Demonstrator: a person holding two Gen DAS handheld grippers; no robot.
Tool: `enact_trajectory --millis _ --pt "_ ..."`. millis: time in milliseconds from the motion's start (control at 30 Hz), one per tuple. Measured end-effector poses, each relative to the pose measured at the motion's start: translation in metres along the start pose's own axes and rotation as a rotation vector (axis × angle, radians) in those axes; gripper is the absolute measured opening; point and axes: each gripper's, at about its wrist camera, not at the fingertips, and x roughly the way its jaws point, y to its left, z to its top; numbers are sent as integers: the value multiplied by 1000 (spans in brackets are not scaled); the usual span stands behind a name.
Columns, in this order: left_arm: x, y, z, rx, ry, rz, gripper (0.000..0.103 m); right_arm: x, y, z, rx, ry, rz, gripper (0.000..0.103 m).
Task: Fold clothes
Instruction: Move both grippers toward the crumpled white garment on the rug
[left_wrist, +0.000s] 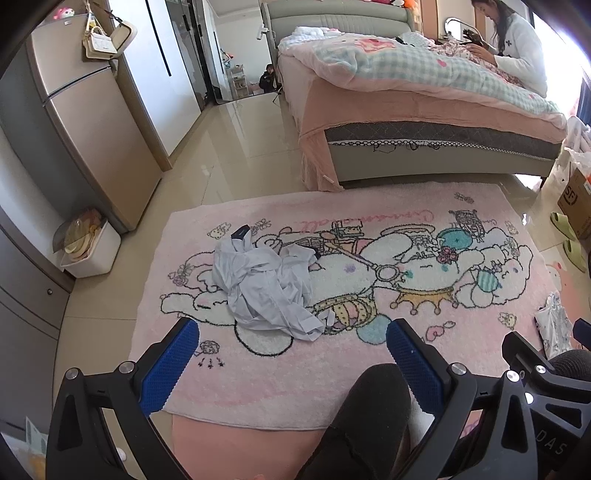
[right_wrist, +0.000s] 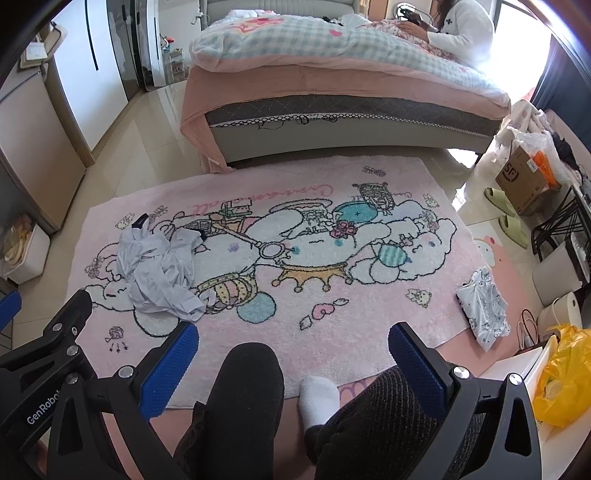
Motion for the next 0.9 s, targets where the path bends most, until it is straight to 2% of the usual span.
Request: enact_trajectory --millis 200,600,900 --pt "0 0 1 5 7 3 103 -1 6 -1 -18 -16 -35 103" --pt "7 -5 -2 7 12 27 103 5 -2 1 -11 10 -4 103" --pt "12 2 4 -34 6 59 103 7 13 16 -116 -17 -10 103"
